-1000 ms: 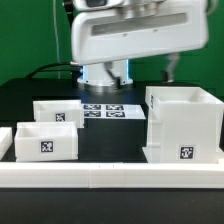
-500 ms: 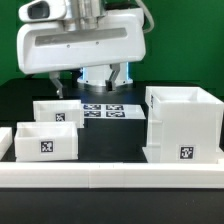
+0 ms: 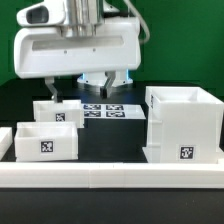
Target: Assemble drawer
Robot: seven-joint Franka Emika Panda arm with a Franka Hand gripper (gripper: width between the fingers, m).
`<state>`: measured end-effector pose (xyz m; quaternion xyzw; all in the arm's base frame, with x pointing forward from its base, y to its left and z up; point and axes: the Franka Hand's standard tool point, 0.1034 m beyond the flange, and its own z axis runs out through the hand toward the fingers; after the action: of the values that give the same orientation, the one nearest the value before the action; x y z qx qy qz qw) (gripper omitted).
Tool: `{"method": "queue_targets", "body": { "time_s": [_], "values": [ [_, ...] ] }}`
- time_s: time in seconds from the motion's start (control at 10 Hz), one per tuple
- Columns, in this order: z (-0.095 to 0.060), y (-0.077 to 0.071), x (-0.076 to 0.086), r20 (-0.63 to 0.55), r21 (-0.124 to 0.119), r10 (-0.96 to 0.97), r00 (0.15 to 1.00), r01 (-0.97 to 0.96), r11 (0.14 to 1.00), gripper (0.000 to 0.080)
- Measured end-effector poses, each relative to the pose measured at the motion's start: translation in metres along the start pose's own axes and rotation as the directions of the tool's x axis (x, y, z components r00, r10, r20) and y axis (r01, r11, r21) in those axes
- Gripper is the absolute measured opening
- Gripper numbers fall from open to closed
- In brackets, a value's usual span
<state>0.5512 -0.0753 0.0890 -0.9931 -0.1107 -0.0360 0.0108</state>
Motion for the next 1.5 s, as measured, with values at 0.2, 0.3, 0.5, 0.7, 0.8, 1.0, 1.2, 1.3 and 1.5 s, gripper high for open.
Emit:
{"method": "queue_targets", "body": {
  "time_s": [0.2, 0.3, 0.5, 0.7, 0.8, 1.0, 1.2, 1.3, 1.5],
  "values": [
    [0.017, 0.009, -0.014, -0.008, -0.032, -0.001, 1.0, 0.001, 0.999, 0.0648],
    [0.025, 0.013, -0.02, -0.016, -0.044, -0.003, 1.0, 0.002, 0.999, 0.0648],
    [0.032, 0.018, -0.024, -0.003, -0.039, -0.008, 1.0, 0.008, 0.999, 0.0648],
    [0.033, 0.017, -0.025, -0.002, -0.039, -0.01, 1.0, 0.01, 0.999, 0.0648],
    [0.033, 0.017, -0.025, -0.002, -0.038, -0.011, 1.0, 0.011, 0.999, 0.0648],
    [0.046, 0.011, -0.032, 0.025, -0.018, 0.008, 1.0, -0.007, 1.0, 0.0648],
    [0.062, 0.003, -0.04, 0.046, -0.01, 0.004, 0.999, -0.004, 1.0, 0.0648],
    [0.066, 0.001, -0.043, 0.054, -0.008, 0.006, 0.999, -0.005, 1.0, 0.0648],
    [0.072, 0.0, -0.046, 0.06, -0.008, 0.006, 0.998, -0.006, 1.0, 0.0648]
  ]
}}
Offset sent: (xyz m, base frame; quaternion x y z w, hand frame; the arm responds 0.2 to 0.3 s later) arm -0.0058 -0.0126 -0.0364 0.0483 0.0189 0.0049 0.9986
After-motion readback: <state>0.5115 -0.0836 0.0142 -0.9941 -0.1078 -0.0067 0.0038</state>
